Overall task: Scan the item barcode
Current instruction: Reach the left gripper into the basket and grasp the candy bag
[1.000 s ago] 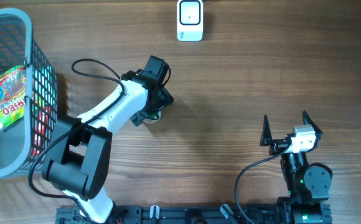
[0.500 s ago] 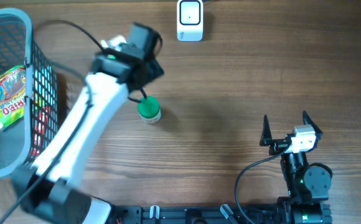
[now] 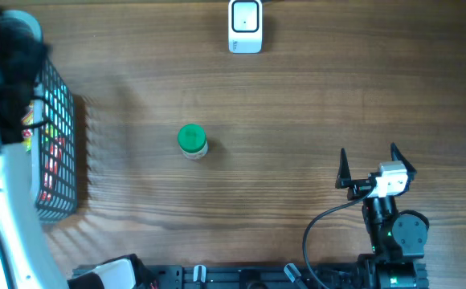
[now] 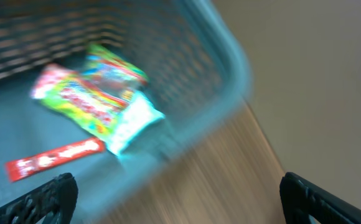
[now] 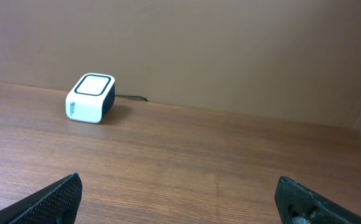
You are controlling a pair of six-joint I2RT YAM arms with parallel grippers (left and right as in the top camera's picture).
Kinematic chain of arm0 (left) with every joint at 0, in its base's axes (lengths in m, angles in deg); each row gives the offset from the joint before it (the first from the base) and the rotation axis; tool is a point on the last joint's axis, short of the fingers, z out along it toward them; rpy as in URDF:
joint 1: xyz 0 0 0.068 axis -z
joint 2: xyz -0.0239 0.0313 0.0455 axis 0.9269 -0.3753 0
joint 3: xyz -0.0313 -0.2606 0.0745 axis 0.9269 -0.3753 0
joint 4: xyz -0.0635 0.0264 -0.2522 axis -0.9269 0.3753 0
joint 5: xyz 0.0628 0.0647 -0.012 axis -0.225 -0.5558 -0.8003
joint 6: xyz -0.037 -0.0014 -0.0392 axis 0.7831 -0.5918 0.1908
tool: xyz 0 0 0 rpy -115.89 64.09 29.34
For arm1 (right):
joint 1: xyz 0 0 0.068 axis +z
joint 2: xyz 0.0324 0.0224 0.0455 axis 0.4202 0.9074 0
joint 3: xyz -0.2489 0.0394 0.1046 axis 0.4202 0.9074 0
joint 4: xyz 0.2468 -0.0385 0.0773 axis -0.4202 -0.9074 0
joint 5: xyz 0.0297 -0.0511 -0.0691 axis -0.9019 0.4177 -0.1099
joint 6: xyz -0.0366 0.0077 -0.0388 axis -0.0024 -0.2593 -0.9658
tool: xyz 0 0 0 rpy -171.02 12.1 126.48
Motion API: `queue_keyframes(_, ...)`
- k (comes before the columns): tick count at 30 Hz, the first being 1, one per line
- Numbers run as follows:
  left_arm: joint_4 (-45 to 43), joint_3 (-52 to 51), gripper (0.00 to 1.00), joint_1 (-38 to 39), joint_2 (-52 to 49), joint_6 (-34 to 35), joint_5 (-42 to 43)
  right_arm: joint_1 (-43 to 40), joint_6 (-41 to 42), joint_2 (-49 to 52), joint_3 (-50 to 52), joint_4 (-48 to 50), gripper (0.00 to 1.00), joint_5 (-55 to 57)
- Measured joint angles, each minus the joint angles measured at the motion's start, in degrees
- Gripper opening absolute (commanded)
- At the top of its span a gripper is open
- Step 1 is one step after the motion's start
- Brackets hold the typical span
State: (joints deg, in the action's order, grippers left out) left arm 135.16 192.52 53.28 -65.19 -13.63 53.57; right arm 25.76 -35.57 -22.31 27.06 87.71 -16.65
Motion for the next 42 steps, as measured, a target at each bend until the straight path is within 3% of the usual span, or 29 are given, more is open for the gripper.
queue_keyframes(4, 0.83, -0.09, 1.00, -14.14, -4.20, 3.82, 6.47, 0.00, 0.00, 0.00, 0.00, 0.00, 1.00, 0.00)
queue_keyframes(9, 0.42, -1.90, 1.00, -23.63, -13.40, 7.30, 13.07, 0.00, 0.00, 0.00, 0.00, 0.00, 1.00, 0.00)
queue_keyframes(17, -5.31, -2.71, 1.00, -24.63, -31.69, 8.22, 16.09, 0.00, 0.00, 0.00, 0.00, 0.00, 1.00, 0.02)
queue_keyframes(27, -9.73, -2.73, 1.00, -22.75, -43.17, 10.86, 16.33, 0.00, 0.00, 0.00, 0.00, 0.00, 1.00, 0.00)
queue_keyframes(28, -10.08, -2.73, 0.97, -22.75, -44.09, 11.13, 16.33, 0.00, 0.00, 0.00, 0.00, 0.00, 1.00, 0.00)
queue_keyframes(29, -10.36, -2.73, 0.80, -22.75, -44.63, 11.21, 16.33, 0.00, 0.00, 0.00, 0.00, 0.00, 1.00, 0.00)
queue_keyframes(31, -10.82, -2.71, 0.16, -22.75, -45.42, 11.93, 16.46, 0.00, 0.00, 0.00, 0.00, 0.00, 1.00, 0.00)
queue_keyframes(32, -11.04, -2.62, 0.04, -22.75, -45.64, 11.85, 16.57, 0.00, 0.00, 0.00, 0.00, 0.00, 1.00, 0.00)
queue_keyframes(42, -6.01, -1.86, 0.05, -22.45, -43.28, 10.36, 17.35, 0.00, 0.00, 0.00, 0.00, 0.00, 1.00, 0.00)
